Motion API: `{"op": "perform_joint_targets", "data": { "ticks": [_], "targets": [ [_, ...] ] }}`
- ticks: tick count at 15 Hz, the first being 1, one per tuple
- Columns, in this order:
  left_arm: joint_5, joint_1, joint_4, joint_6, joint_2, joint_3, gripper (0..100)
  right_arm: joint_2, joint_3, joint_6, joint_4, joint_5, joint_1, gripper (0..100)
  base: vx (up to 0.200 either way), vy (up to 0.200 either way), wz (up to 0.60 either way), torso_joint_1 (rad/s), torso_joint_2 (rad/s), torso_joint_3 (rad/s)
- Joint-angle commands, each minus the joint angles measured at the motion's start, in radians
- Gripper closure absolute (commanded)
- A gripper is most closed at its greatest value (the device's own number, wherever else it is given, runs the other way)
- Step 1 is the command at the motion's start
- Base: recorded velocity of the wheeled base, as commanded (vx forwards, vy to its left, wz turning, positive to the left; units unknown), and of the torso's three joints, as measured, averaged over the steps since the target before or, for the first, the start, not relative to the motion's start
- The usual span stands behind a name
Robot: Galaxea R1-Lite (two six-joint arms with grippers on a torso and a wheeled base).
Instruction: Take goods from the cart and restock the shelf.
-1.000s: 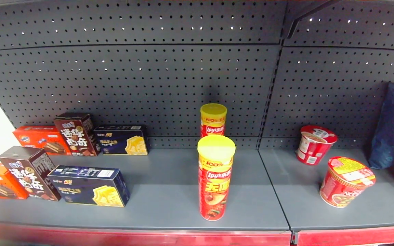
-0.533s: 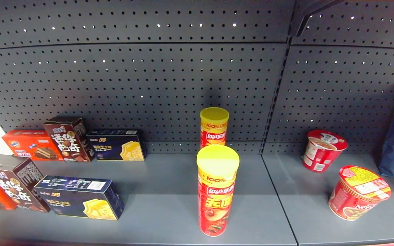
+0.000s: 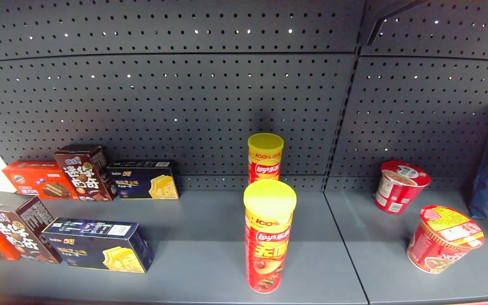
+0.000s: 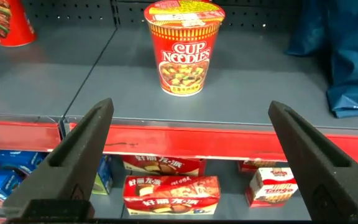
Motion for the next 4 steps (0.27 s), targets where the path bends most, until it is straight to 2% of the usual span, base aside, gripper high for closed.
{"op": "perform_joint_targets", "data": {
  "ticks": [1,4],
  "targets": [
    [0.0,0.0,0.0,0.0,0.0,0.0,0,0.003,0.0,-0.003,0.0,0.001,-0.001,0,0.0,0.0,0.0,0.0,0.0,0.0],
    [-0.001,0.0,0.0,0.0,0.0,0.0,0,0.003,0.0,-0.001,0.0,0.0,-0.001,0,0.0,0.0,0.0,0.0,0.0,0.0]
  ]
}}
